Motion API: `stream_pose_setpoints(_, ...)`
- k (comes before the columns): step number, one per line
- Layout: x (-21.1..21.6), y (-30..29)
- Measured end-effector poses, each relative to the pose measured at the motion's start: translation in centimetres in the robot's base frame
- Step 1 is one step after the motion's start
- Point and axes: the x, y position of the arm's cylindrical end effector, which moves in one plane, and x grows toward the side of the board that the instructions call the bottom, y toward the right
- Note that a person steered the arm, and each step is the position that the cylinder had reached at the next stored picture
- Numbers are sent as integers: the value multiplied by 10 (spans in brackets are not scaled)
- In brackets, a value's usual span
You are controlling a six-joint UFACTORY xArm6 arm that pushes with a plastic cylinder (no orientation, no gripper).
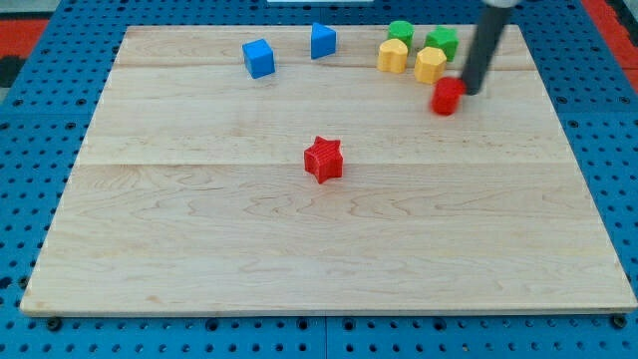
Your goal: Push the triangle right above the red blocks
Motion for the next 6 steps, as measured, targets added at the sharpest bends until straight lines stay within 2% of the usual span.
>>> stream_pose_setpoints(1,13,-105)
stream_pose_setpoints(2,37,-132)
stream_pose_setpoints(3,57,-79)
stream_pose_setpoints(4,46,-66)
stream_pose_setpoints(5,78,-30)
stream_pose_setpoints(6,97,-71)
